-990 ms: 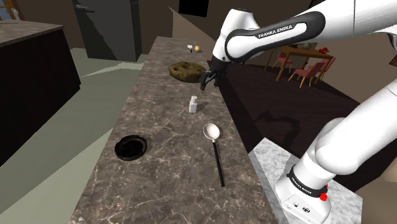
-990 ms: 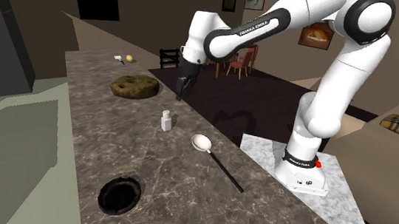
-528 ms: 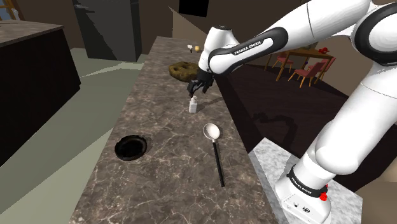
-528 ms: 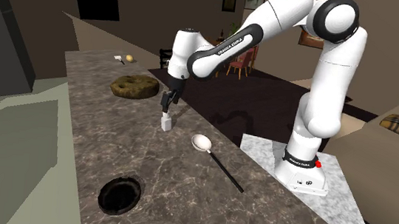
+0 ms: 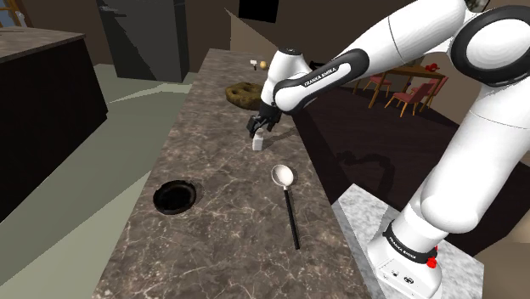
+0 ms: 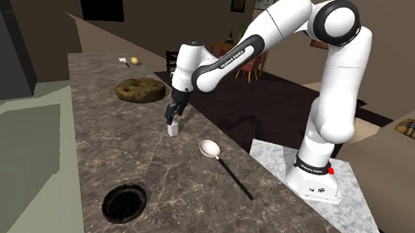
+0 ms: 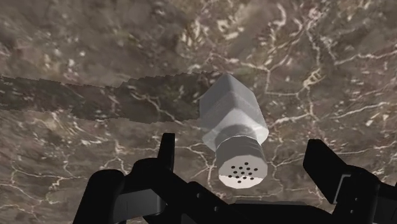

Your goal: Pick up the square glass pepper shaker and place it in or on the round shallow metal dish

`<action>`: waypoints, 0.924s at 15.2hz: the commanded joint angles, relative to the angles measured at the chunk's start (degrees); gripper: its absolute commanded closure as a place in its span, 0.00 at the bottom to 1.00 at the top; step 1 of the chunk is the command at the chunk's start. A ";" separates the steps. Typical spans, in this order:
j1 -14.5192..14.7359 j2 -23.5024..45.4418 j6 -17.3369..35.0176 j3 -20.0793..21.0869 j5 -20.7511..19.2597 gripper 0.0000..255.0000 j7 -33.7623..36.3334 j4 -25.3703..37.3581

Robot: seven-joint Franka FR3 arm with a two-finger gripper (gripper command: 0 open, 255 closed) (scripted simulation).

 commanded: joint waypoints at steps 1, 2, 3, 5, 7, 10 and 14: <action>0.01 0.30 0.24 -0.01 -0.09 0.00 0.07 0.08; 0.01 0.30 0.24 -0.01 -0.09 0.00 0.07 0.09; 0.01 0.30 0.24 -0.01 -0.09 0.00 0.07 0.09; 0.01 0.30 0.24 -0.01 -0.09 0.00 0.07 0.09; 0.01 0.30 0.23 -0.01 -0.09 0.00 0.07 0.09; 0.01 0.30 0.23 -0.01 -0.09 1.00 0.07 0.09; 0.01 0.29 0.22 -0.01 -0.08 1.00 0.06 0.09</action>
